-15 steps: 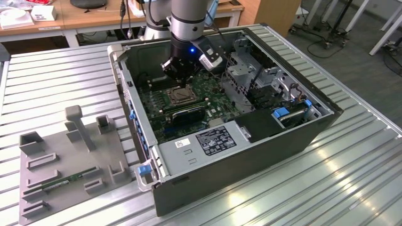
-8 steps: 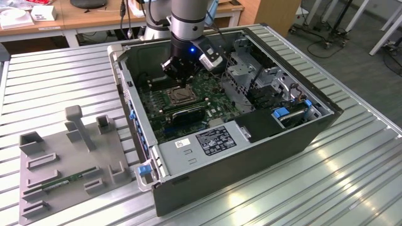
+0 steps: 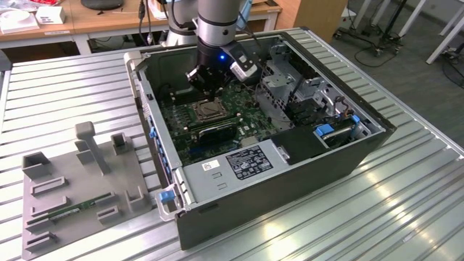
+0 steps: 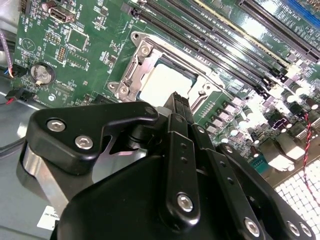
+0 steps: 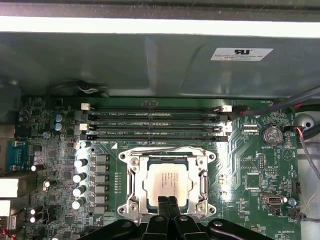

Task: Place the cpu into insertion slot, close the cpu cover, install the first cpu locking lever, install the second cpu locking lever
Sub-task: 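Install the second cpu locking lever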

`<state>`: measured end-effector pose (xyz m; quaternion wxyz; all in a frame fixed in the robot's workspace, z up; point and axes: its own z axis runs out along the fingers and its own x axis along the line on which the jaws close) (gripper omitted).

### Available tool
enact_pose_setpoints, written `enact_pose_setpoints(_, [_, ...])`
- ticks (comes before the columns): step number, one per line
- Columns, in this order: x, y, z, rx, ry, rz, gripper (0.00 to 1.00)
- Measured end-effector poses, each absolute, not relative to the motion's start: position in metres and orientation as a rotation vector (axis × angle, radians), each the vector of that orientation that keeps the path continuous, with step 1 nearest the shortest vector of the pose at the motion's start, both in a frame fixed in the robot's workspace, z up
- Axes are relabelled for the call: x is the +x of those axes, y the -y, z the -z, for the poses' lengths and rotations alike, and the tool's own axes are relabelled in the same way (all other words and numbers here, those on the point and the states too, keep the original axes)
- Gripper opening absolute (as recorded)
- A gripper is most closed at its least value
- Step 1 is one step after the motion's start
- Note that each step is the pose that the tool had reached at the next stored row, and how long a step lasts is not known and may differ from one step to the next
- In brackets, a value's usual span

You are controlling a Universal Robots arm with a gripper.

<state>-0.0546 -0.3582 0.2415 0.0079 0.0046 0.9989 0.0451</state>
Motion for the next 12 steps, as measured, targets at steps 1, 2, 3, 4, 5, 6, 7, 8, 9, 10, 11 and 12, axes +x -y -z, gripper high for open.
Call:
enact_pose_setpoints(1, [-0.0546, 0.3585, -0.2414, 0.015, -3.123, -0.141, 0.11])
enact_pose_setpoints(2, [-0.0546, 0.3591, -0.2414, 0.015, -3.123, -0.141, 0.11])
enact_pose_setpoints(3, [-0.0546, 0.3599, -0.2414, 0.015, -3.123, -0.141, 0.11])
enact_pose_setpoints(4, [-0.0546, 0.3606, -0.2414, 0.015, -3.123, -0.141, 0.11])
enact_pose_setpoints(5, [-0.0546, 0.3614, -0.2414, 0.015, -3.123, -0.141, 0.11])
enact_pose_setpoints(6, [-0.0546, 0.3622, -0.2414, 0.015, -3.123, -0.141, 0.11])
enact_pose_setpoints(7, [-0.0546, 0.3630, -0.2414, 0.015, -3.123, -0.141, 0.11])
enact_pose_setpoints(8, [-0.0546, 0.3638, -0.2414, 0.015, -3.123, -0.141, 0.11])
enact_pose_setpoints(9, [-0.0546, 0.3647, -0.2414, 0.015, -3.123, -0.141, 0.11])
enact_pose_setpoints(10, [-0.0546, 0.3655, -0.2414, 0.015, -3.123, -0.141, 0.11])
enact_pose_setpoints(11, [-0.0546, 0.3663, -0.2414, 0.015, -3.123, -0.141, 0.11])
enact_pose_setpoints(12, [-0.0546, 0.3671, -0.2414, 0.015, -3.123, -0.141, 0.11])
